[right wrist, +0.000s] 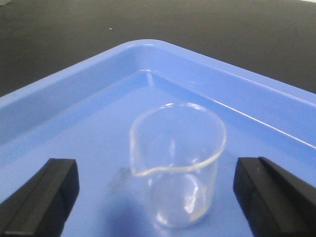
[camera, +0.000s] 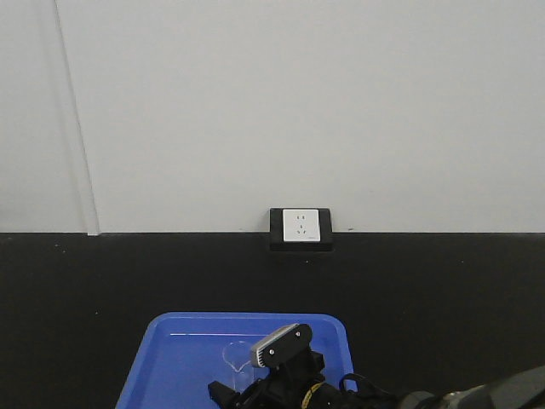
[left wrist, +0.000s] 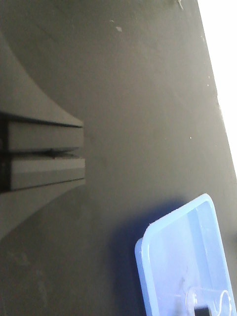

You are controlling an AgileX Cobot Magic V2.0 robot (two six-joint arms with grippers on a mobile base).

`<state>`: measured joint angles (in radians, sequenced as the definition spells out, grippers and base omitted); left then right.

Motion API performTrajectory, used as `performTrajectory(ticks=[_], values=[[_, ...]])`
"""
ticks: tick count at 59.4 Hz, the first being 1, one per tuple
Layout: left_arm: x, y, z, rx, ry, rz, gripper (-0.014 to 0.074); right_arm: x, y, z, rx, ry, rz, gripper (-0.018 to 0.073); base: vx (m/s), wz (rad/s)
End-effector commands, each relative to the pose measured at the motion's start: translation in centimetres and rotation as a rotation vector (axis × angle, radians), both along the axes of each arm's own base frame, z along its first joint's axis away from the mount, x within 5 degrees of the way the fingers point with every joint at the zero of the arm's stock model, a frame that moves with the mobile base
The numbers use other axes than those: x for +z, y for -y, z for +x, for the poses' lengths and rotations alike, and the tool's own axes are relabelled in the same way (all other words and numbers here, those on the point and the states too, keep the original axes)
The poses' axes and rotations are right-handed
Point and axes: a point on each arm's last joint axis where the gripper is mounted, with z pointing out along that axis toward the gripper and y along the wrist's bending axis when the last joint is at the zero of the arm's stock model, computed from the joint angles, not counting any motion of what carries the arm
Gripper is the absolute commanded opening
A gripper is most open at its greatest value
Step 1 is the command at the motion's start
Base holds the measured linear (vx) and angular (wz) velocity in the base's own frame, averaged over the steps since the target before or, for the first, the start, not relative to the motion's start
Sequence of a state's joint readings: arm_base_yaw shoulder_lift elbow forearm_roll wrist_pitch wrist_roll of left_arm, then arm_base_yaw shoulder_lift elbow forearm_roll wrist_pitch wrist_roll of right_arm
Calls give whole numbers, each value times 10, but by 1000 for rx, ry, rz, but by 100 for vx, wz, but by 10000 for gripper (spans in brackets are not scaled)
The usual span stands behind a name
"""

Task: Move beaker to silver tray on left bench
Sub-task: 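Lower the open right gripper around the glass beaker in the blue tray, then close the right gripper on the beaker and lift it out of the tray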

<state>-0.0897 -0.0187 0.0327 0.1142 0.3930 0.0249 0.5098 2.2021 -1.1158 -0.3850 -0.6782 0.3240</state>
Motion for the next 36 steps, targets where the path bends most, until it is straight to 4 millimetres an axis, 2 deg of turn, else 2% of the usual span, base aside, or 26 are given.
performTrajectory(ticks=[1, 10, 19, 26, 31, 36], values=[[1, 1, 2, -16, 70, -9, 1, 35, -8, 16, -13, 111, 99, 664, 0, 0], [1, 1, 2, -16, 70, -9, 1, 32, -13, 27, -27, 119, 112, 627, 0, 0], [1, 1, 2, -16, 70, -9, 1, 30, -17, 34, -37, 106, 145, 524, 0, 0], [1, 1, 2, -16, 70, -9, 1, 29, -17, 35, -43, 98, 151, 354, 0, 0], [1, 1, 2, -16, 70, -9, 1, 33, -17, 34, -40, 103, 153, 174, 0, 0], [1, 1, 2, -16, 70, -9, 1, 46, -16, 31, -22, 111, 139, 8, 0, 0]])
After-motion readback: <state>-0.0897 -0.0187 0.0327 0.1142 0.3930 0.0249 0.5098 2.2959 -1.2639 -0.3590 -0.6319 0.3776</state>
